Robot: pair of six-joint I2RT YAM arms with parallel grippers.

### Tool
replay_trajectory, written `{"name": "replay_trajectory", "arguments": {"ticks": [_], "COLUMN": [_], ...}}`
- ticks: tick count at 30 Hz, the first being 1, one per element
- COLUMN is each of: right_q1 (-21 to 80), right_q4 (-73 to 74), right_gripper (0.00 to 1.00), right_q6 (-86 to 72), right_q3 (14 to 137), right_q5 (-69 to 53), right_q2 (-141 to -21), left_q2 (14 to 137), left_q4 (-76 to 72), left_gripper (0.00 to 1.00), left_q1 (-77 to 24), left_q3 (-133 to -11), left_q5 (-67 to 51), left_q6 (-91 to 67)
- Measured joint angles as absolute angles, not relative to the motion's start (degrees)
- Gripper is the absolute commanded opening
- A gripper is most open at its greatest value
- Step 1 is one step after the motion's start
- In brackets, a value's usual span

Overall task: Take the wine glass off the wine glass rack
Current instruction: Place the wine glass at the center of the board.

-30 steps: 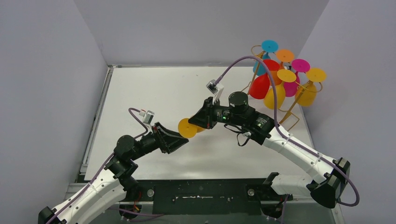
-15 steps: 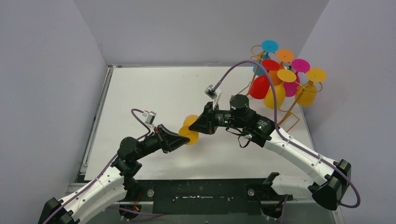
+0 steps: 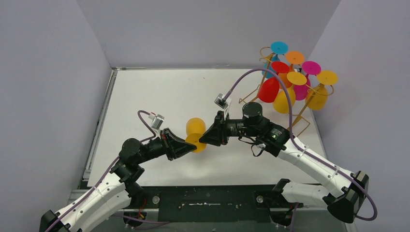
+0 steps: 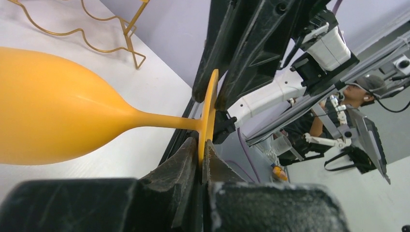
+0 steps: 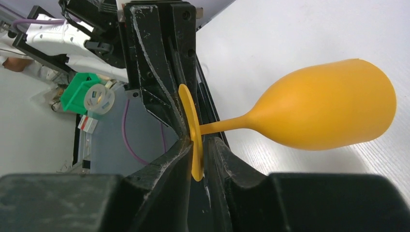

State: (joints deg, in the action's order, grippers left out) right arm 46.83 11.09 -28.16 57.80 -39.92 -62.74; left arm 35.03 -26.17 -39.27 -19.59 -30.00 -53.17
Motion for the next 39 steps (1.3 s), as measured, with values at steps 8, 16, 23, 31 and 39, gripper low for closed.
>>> {"name": "replay_trajectory", "arguments": {"ticks": [8,16,23,31,39], "right_q1": [46.65,47.00,47.42,47.72,47.90], "right_q4": [7.49,-0.78,-10.24,-15.11,-15.79], "right_gripper": [0.00,0.00,0.00,0.00,0.33], "right_q6": [-27.49,-27.51,-26.89,-24.91,-24.29], "right_q3": [54.39,48.88,43.13,41.85,41.60], "right_q5": [-42.57,-42.26,-41.60,-42.57,-42.52], "right_q2": [-61.69,-60.27,-59.96,-59.20,-58.57], "left_q2": [36.75,38.26,40.23,40.71,38.70], "left_q4": [-17.69,-9.76,-3.49,0.08,0.43], "left_gripper": [0.05,0.49,0.27,0.00,0.00], "left_q1": [-38.98,-39.00,-39.00,-39.00,-39.33], "left_q3": [-24.80,-28.64,-31.51,-32.71,-32.34], "left_q5": [-34.30,-36.53,-38.39,-39.64,-38.65], "left_q6": [-46.50,-39.81,-35.42,-31.88,-29.08]}}
